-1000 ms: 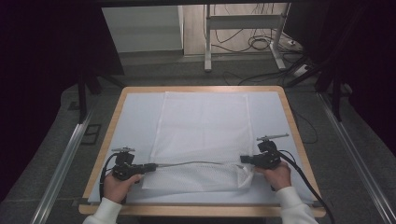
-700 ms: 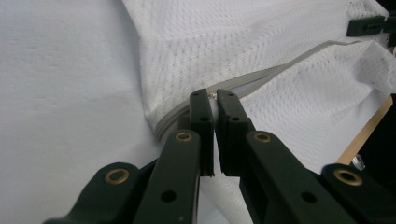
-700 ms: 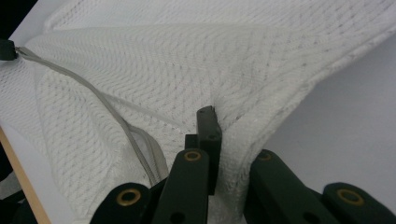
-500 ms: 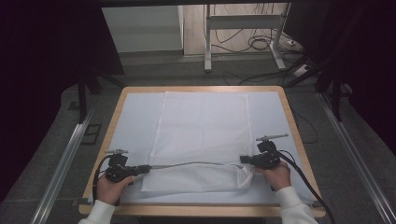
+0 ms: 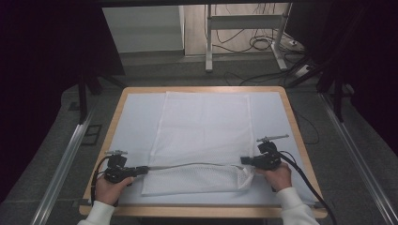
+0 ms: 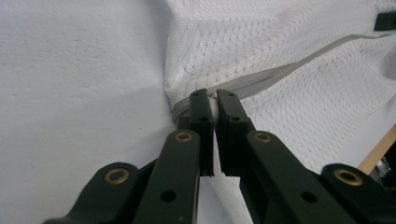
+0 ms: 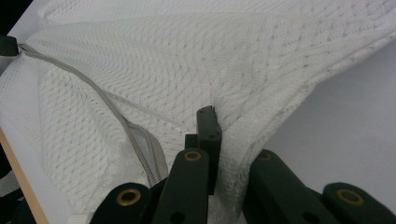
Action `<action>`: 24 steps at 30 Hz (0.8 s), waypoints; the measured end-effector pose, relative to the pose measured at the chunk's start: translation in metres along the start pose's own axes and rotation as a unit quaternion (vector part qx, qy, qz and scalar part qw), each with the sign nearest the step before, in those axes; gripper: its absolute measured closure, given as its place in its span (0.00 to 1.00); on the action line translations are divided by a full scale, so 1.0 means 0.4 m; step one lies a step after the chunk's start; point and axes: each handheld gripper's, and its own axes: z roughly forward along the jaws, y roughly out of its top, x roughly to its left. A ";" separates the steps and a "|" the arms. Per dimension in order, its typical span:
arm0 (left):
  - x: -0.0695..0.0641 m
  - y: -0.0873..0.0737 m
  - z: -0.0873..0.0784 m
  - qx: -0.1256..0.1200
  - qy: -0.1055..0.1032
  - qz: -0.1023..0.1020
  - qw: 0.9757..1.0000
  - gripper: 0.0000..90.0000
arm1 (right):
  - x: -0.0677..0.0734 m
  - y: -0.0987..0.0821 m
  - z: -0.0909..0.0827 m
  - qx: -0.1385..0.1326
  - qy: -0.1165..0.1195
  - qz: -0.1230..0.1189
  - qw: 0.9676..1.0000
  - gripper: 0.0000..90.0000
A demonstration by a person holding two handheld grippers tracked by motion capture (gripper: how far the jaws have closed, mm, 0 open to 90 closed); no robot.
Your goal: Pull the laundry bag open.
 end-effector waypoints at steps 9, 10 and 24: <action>-0.004 -0.001 0.006 0.002 -0.002 0.008 1.000 0.95 | 0.002 -0.001 0.003 -0.001 -0.002 -0.003 1.000 0.97; -0.005 0.000 0.006 0.002 -0.001 0.011 1.000 0.95 | 0.001 -0.001 0.002 -0.001 -0.003 -0.003 1.000 0.97; -0.066 0.028 -0.003 -0.056 0.050 0.085 0.994 0.37 | 0.009 -0.017 -0.083 -0.065 -0.069 -0.029 0.995 0.39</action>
